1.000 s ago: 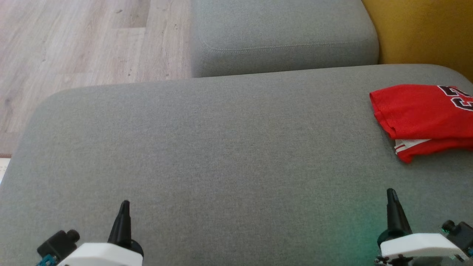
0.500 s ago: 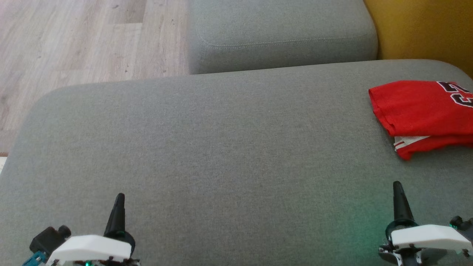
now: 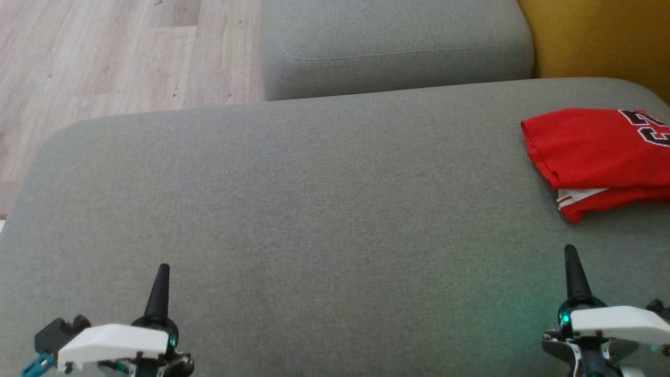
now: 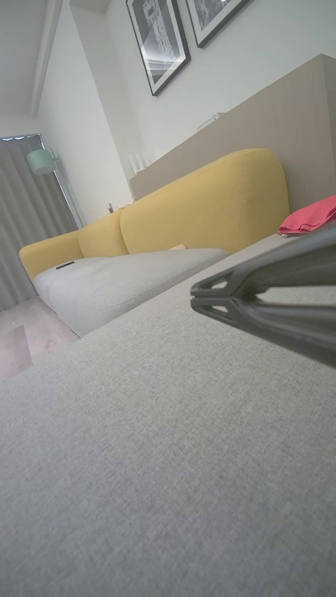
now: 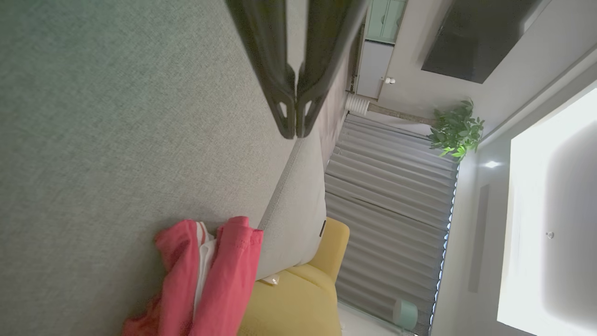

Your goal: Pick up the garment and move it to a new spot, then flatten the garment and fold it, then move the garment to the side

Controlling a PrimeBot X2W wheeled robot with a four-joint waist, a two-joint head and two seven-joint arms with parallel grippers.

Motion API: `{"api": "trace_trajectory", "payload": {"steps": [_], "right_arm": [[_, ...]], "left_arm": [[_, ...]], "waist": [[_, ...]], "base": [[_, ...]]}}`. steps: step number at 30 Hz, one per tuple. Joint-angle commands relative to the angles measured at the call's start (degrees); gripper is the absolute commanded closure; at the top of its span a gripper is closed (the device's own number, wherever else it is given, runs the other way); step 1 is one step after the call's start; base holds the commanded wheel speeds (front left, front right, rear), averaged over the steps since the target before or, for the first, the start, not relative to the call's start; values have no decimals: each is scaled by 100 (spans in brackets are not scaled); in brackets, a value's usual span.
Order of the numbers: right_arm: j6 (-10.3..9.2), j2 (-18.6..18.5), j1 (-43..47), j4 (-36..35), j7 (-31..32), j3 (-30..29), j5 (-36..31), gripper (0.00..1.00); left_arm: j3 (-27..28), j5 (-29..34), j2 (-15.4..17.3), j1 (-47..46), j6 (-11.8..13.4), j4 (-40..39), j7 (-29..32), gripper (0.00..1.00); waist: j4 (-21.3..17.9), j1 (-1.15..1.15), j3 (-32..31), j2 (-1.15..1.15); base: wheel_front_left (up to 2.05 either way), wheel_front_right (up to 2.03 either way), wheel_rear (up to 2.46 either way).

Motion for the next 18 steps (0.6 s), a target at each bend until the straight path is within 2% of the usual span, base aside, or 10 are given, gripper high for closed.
{"api": "trace_trajectory", "payload": {"steps": [1,18], "right_arm": [[-4,-81,-337,-180,54,34,217,100],[-5,-71,-551,-167,323,-142,1262,100]], "left_arm": [[201,-217,83,-387,-68,-121,46,100],[446,-1312,75,-693,-248,60,319,100]], "waist": [[-6,0,12,0],[-49,0,105,0]], "base": [[0,0,0],[0,0,0]]}}
